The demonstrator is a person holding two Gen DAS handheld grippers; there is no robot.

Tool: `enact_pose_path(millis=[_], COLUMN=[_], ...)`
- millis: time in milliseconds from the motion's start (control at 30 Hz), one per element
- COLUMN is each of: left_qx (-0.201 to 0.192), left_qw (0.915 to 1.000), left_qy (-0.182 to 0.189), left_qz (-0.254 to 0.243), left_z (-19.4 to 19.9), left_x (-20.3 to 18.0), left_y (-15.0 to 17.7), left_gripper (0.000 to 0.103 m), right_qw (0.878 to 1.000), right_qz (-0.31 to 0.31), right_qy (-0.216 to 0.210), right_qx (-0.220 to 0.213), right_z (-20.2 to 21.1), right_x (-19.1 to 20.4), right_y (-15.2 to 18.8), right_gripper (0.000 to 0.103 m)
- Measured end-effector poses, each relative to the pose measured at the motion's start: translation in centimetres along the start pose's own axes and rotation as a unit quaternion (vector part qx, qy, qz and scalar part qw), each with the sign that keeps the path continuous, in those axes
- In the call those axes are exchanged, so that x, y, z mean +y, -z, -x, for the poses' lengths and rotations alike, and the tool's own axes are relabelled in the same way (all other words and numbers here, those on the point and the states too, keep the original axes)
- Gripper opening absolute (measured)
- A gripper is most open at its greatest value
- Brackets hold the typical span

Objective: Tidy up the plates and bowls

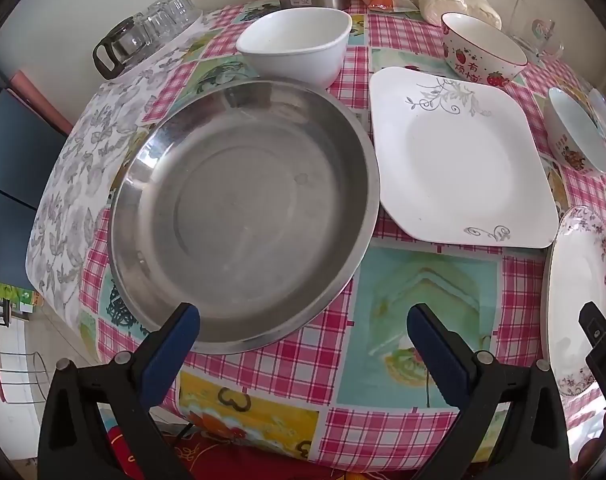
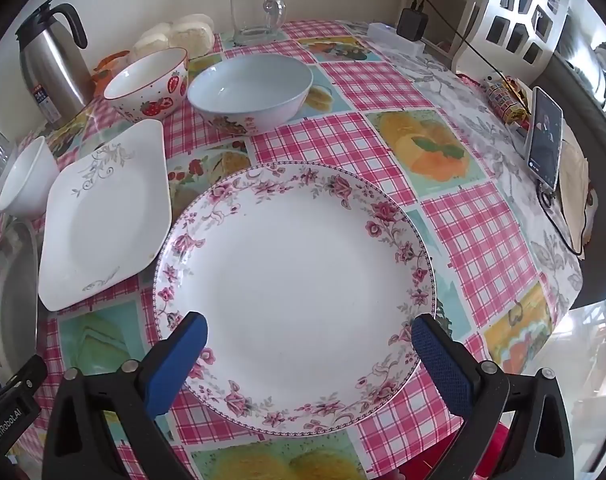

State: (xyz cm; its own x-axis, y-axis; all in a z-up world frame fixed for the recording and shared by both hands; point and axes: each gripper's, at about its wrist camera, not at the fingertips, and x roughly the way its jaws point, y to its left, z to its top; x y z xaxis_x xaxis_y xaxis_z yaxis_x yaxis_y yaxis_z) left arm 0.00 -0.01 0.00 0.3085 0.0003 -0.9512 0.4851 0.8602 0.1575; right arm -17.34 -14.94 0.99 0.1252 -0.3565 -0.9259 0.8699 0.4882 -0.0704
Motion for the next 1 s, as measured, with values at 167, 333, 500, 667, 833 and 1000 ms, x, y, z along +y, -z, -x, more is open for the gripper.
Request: enact_pose_path(millis=[167, 333, 500, 667, 833, 1000], left_qx=[-0.004, -0.001, -0.004, -0.008, -0.015, -0.03], left_qw=[1.0, 1.0, 1.0, 0.9999, 0.9998, 0.9993], left_qy=[0.0, 0.0, 0.0, 0.0, -0.003, -0.007], left_qz=[0.001, 0.001, 0.003, 0.008, 0.016, 0.021], left_z=[0.0, 0.0, 0.1, 0.2, 0.3, 0.5], left_x=[-0.1, -0.1, -0.1, 0.3, 0.3, 0.5], left_y=[0.0, 0.0, 0.0, -0.1, -0.2, -0.3], left_gripper=[0.103, 0.103, 0.103, 0.103, 0.103, 0.103], right_qw=[1.0, 1.0, 1.0, 1.0, 0.999, 0.998], right_qz=[0.002, 0.005, 0.007, 0.009, 0.014, 0.018], right_qy=[0.0, -0.001, -0.003, -0.009, -0.018, -0.032], right_qx=[-0.001, -0.004, -0.007, -0.016, -0.028, -0.045], right_z=[0.0, 0.2, 0.4, 0.7, 1.1, 1.7], right_x=[0.1, 0.3, 0.4, 0.7, 1.4, 2.0], right_y=[0.0, 0.0, 0.0, -0.1, -0.2, -0.2], right_gripper=[0.103, 0.103, 0.103, 0.103, 0.103, 0.103])
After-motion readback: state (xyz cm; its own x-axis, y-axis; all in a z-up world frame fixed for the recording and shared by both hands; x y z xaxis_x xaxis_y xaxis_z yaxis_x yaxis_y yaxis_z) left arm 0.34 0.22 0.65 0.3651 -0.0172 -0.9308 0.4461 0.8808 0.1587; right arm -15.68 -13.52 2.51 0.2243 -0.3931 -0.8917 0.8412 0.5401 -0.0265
